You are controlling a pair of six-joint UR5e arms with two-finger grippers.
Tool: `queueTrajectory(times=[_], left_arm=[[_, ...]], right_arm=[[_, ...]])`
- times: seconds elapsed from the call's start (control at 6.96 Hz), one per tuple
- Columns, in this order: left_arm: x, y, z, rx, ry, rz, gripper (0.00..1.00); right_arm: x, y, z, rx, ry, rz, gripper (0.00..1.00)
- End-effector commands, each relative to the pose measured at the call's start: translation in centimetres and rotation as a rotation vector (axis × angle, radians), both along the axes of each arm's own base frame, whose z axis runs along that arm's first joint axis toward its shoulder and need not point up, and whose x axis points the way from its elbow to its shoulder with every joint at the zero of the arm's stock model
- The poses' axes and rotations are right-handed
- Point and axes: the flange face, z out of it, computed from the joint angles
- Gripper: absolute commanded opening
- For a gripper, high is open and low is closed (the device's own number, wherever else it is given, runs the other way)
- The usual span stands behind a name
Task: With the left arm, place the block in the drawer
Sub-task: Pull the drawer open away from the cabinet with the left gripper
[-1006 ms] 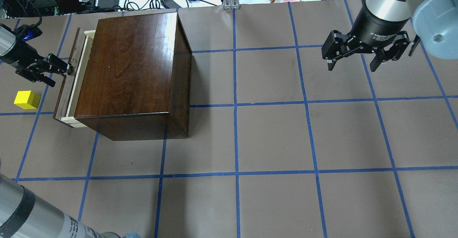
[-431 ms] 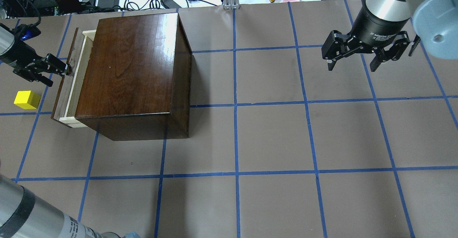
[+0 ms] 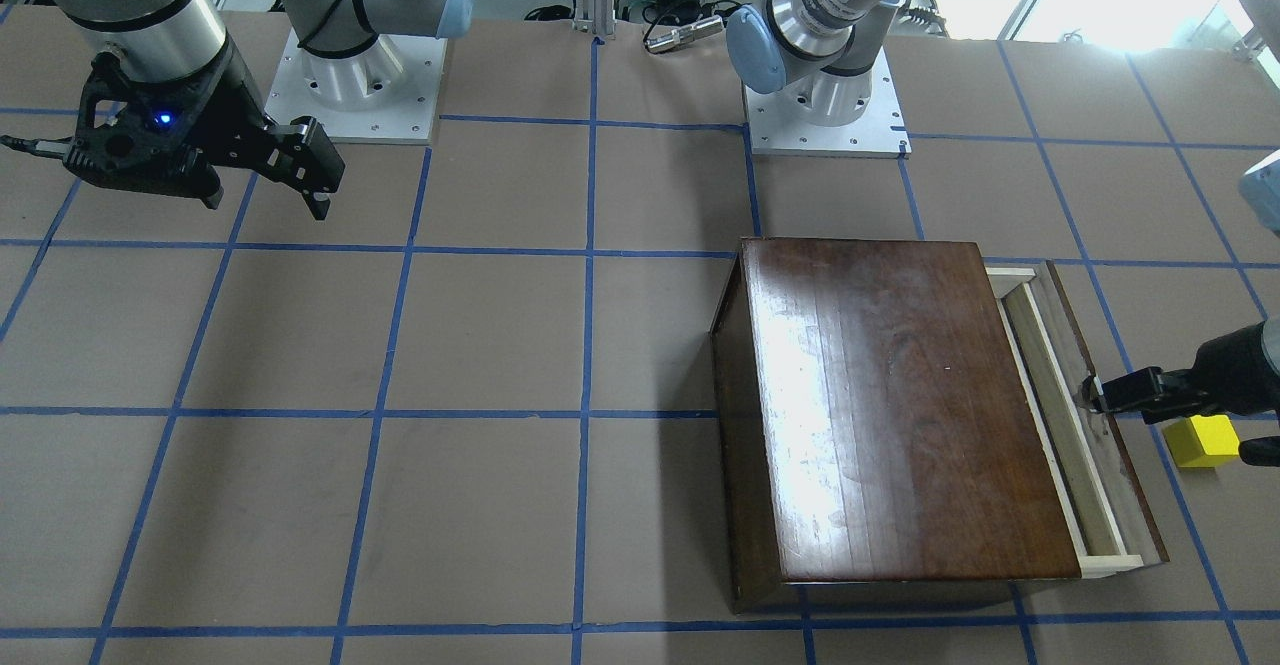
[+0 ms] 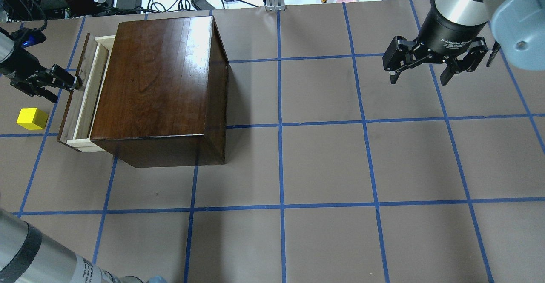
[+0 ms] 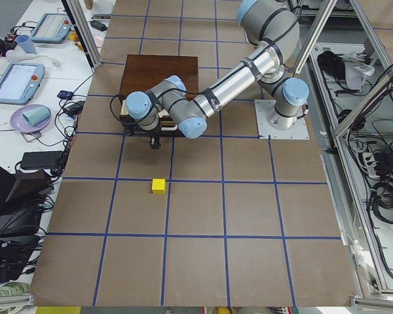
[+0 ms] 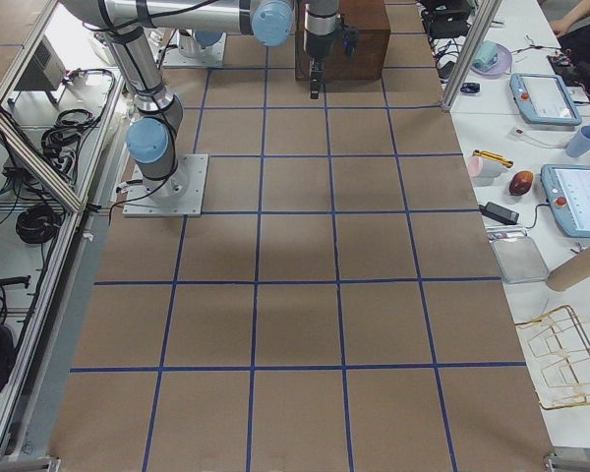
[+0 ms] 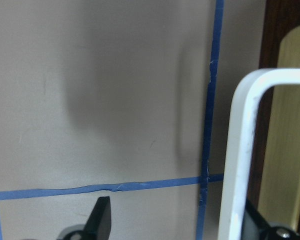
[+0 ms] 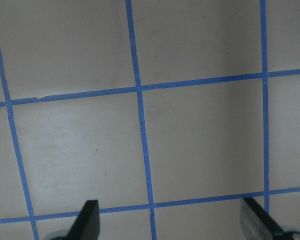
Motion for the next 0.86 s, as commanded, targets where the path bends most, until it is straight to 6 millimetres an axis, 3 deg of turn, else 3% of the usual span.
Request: queueTrajectory(times=[0.0, 0.72], left_arm=[[0.24, 0.02, 0.16, 0.0, -0.024, -0.008, 0.85], [0.22, 0.13, 0.65, -0.004, -0.032, -0.008, 0.85]], right_arm=[[0.0, 0.0, 0.0, 0.0, 0.0, 0.0, 1.0], [0.0, 0.0, 0.0, 0.0, 0.0, 0.0, 1.0]])
